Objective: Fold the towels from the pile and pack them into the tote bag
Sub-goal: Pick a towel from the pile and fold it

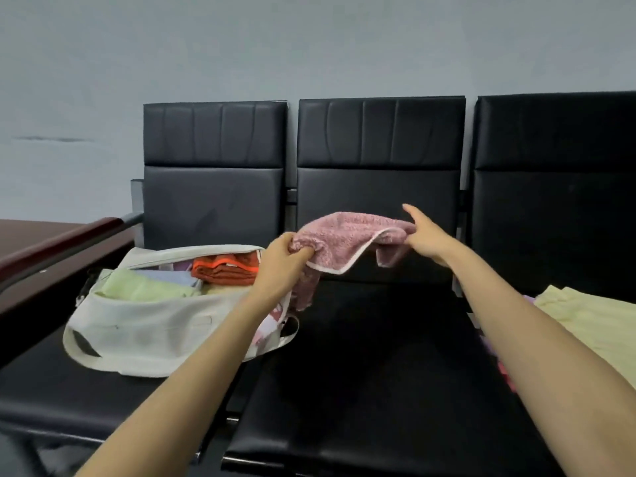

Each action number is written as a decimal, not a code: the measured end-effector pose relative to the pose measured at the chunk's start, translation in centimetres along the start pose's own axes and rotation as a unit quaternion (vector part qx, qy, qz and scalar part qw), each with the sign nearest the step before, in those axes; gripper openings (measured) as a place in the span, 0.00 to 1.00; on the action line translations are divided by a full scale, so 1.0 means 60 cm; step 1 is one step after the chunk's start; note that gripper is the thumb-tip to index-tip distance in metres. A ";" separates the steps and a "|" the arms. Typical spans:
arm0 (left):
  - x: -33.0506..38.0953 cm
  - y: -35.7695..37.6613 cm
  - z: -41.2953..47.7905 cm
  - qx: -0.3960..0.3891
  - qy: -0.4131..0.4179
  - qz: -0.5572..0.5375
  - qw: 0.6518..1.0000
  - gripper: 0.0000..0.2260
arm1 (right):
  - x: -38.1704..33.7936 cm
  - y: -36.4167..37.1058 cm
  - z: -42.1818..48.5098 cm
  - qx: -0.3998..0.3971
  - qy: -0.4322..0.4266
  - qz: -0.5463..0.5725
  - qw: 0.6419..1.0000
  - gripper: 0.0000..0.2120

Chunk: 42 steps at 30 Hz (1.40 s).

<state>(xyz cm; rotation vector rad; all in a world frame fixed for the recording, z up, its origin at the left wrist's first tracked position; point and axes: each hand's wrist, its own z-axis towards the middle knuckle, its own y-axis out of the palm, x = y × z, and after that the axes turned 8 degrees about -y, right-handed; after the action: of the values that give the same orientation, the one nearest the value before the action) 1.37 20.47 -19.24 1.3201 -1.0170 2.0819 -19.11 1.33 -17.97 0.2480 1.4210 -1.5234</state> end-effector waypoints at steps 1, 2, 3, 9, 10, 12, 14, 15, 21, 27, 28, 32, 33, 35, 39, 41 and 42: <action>-0.004 0.028 -0.016 -0.081 -0.016 -0.004 0.997 0.05 | 0.013 -0.007 -0.004 0.000 0.019 -0.010 1.000 0.34; -0.011 0.055 -0.032 -0.176 -0.040 -0.016 0.983 0.10 | 0.024 -0.010 -0.014 -0.002 0.032 -0.012 0.999 0.31; -0.022 0.080 -0.044 -0.276 -0.077 -0.029 0.958 0.17 | 0.034 -0.009 -0.027 -0.011 0.038 -0.018 0.999 0.26; -0.159 0.160 -0.066 -0.348 -0.142 0.117 0.919 0.24 | 0.108 0.066 -0.146 -0.254 0.039 -0.207 0.944 0.18; -0.183 0.164 -0.066 -0.335 -0.133 0.157 0.919 0.22 | 0.127 0.085 -0.164 -0.294 0.048 -0.220 0.929 0.18; -0.223 0.168 -0.064 -0.335 -0.112 0.222 0.909 0.19 | 0.160 0.121 -0.195 -0.341 0.073 -0.205 0.914 0.16; -0.250 0.166 -0.059 -0.313 -0.075 0.305 0.896 0.15 | 0.180 0.149 -0.219 -0.342 0.080 -0.174 0.920 0.18; -0.262 0.163 -0.054 -0.287 -0.056 0.357 0.887 0.14 | 0.189 0.160 -0.227 -0.324 0.079 -0.163 0.929 0.21; -0.269 0.163 -0.055 -0.303 -0.053 0.326 0.894 0.16 | 0.227 0.159 -0.233 -0.301 0.094 -0.272 0.909 0.30; -0.255 0.157 -0.063 -0.339 0.015 0.217 0.915 0.13 | 0.258 0.118 -0.224 -0.068 0.133 -0.351 0.924 0.24; -0.264 0.152 -0.059 -0.329 0.026 0.252 0.910 0.15 | 0.258 0.118 -0.224 -0.050 0.094 -0.319 0.942 0.19; -0.289 0.134 -0.058 -0.303 -0.013 0.337 0.892 0.38 | 0.235 0.116 -0.253 -0.151 0.017 -0.173 0.973 0.04; -0.292 0.129 -0.056 -0.303 -0.027 0.323 0.896 0.41 | 0.229 0.115 -0.264 -0.207 0.011 -0.150 0.967 0.06; -0.292 0.121 -0.056 -0.319 -0.031 0.304 0.897 0.42 | 0.223 0.110 -0.284 -0.290 -0.007 -0.153 0.945 0.14; -0.296 0.112 -0.064 -0.345 0.009 0.329 0.879 0.40 | 0.226 0.100 -0.311 -0.320 -0.016 -0.153 0.935 0.29; -0.301 0.107 -0.076 -0.338 0.026 0.319 0.885 0.34 | 0.230 0.105 -0.326 -0.309 -0.055 -0.179 0.933 0.27; -0.302 0.105 -0.081 -0.316 0.033 0.315 0.895 0.34 | 0.231 0.109 -0.336 -0.292 -0.079 -0.204 0.931 0.24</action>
<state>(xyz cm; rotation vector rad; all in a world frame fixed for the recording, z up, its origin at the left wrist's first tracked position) 1.92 20.42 -39.04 0.6207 -2.0697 1.8873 -30.10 12.47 -37.87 -0.5511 1.7913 -1.3194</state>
